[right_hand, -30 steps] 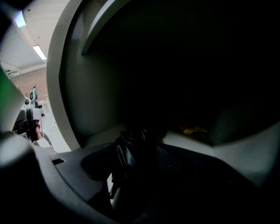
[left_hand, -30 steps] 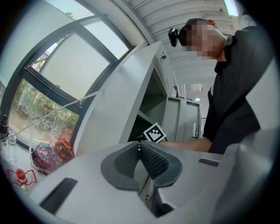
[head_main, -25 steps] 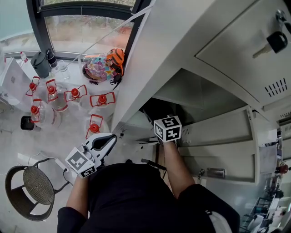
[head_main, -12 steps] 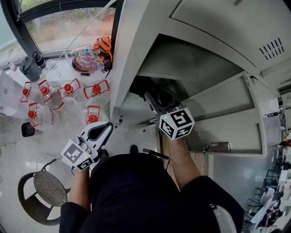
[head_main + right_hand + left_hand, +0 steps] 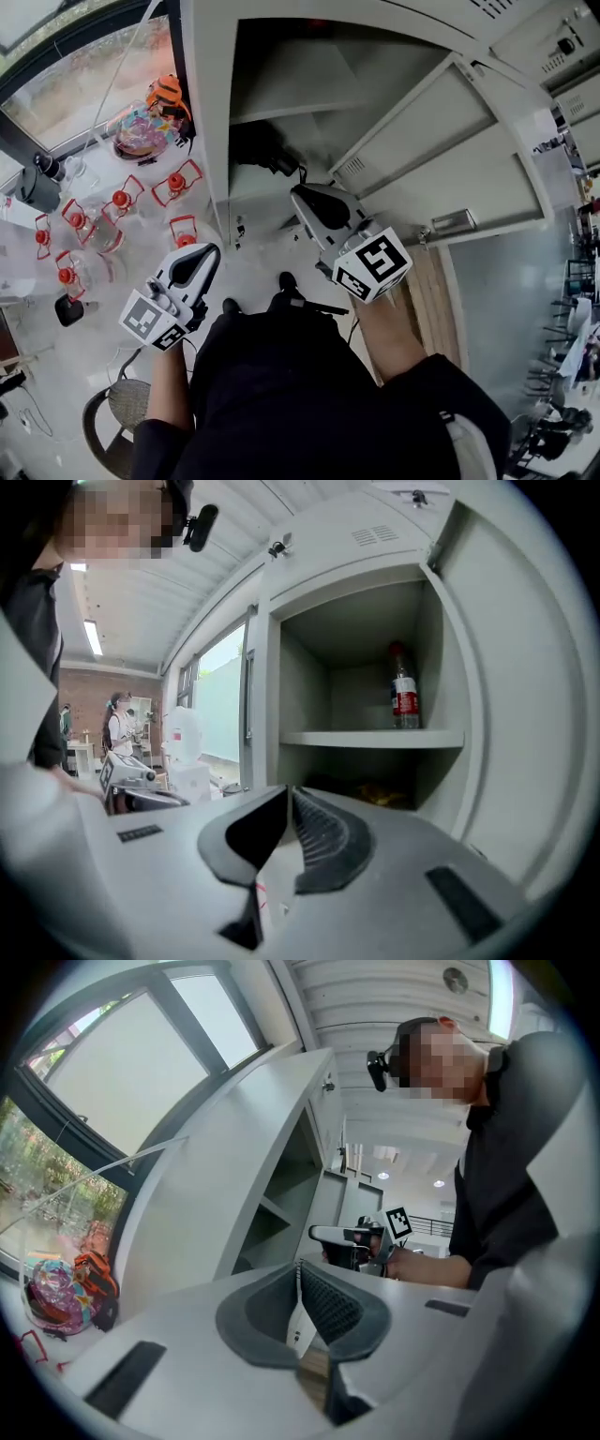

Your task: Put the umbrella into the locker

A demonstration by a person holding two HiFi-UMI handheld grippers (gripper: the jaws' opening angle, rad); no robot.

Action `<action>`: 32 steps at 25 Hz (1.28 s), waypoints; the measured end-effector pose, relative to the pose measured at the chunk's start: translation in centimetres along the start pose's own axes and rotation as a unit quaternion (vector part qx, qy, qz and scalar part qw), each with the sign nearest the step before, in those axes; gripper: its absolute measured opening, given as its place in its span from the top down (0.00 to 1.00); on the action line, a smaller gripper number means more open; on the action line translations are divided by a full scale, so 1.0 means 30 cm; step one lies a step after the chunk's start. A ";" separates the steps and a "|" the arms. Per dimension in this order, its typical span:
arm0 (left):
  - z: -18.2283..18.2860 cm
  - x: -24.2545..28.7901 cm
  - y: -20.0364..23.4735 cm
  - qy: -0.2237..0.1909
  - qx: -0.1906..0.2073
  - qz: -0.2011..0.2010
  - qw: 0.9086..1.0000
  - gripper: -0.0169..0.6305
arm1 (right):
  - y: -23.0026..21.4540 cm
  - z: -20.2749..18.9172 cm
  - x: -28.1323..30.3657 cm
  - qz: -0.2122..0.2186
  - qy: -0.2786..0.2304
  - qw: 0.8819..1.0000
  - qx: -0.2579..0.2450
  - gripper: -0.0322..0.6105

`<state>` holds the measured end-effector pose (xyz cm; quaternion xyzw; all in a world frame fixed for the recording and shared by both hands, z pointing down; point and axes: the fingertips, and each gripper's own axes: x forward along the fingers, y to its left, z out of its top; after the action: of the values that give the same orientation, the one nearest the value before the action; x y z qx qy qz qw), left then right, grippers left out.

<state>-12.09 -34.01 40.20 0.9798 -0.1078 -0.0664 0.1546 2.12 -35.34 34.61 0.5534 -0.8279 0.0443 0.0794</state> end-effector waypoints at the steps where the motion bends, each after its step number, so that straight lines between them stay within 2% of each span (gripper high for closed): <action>1: -0.009 -0.007 -0.005 0.004 -0.003 -0.006 1.000 0.94 | 0.020 -0.011 -0.020 -0.003 0.002 1.000 0.005 0.91; 6: -0.080 -0.031 -0.041 0.021 -0.026 -0.043 0.999 0.94 | 0.107 -0.097 -0.118 -0.019 0.018 0.999 0.031 0.93; 11: -0.142 -0.018 -0.085 0.032 -0.049 -0.072 0.996 0.94 | 0.181 -0.161 -0.216 -0.015 0.017 0.998 0.057 0.93; 15: -0.154 0.002 -0.166 0.034 -0.048 -0.091 0.994 0.94 | 0.198 -0.230 -0.283 -0.008 0.044 0.995 0.087 0.93; 18: -0.153 0.009 -0.232 0.034 -0.041 -0.094 0.994 0.94 | 0.220 -0.229 -0.324 0.020 0.036 0.995 0.095 0.93; 25: -0.167 0.044 -0.398 0.039 -0.025 -0.068 0.997 0.94 | 0.285 -0.214 -0.415 0.128 0.001 0.989 0.075 0.93; 29: -0.209 0.042 -0.485 0.039 -0.019 -0.045 0.998 0.94 | 0.301 -0.245 -0.496 0.168 -0.007 0.982 0.088 0.93; 32: -0.231 0.038 -0.572 0.039 -0.016 -0.035 0.998 0.94 | 0.317 -0.263 -0.587 0.180 -0.011 0.979 0.090 0.93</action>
<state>-6.59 -16.33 41.20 0.9822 -0.0665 -0.0348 0.1719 0.58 -14.41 39.33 0.4005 -0.9074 0.1267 0.0111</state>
